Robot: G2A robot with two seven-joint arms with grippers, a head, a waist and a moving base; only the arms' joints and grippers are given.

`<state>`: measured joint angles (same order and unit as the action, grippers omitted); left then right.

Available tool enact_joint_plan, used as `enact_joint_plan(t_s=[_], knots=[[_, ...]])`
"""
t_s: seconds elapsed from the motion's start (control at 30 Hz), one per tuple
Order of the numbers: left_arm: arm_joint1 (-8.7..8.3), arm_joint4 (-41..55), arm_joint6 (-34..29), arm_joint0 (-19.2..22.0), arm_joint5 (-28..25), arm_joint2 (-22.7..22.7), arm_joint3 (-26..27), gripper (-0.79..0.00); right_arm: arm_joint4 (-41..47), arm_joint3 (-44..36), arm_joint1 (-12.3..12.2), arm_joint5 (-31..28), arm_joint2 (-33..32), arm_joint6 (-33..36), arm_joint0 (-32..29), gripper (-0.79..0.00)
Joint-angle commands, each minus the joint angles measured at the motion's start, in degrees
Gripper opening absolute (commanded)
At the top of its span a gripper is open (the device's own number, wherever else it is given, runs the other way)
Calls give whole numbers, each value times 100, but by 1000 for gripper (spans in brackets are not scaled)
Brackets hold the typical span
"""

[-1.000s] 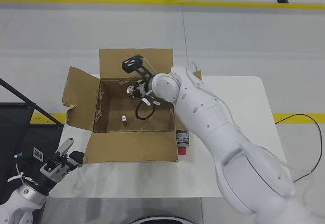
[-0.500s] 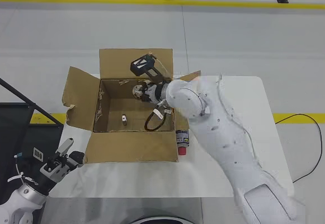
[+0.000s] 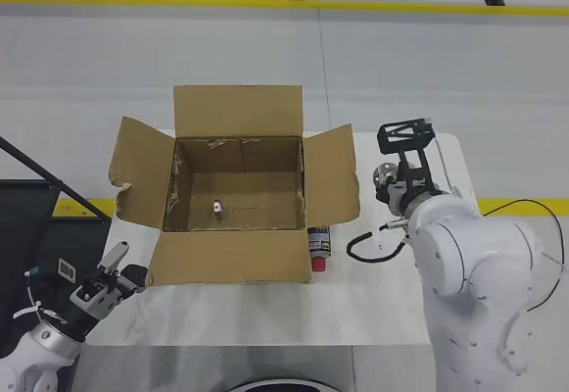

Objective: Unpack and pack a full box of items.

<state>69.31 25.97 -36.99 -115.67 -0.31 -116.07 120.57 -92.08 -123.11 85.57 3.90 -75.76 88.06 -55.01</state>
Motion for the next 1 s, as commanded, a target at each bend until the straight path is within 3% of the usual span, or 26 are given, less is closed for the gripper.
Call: enact_joint_plan(t_s=[0.0,0.33,0.77,0.97], knots=[[0,0,0,0,0,0,0,0,-75,25,-20,-30,-188,-5,-162,-785],[0,0,0,0,0,0,0,0,-38,1178,-45,124,-643,-232,-532,-785],[0,0,0,0,0,0,0,0,553,2808,-81,126,-1038,-1458,-443,-785],[0,0,0,0,0,0,0,0,451,3523,-84,245,-928,-1443,-174,-785]])
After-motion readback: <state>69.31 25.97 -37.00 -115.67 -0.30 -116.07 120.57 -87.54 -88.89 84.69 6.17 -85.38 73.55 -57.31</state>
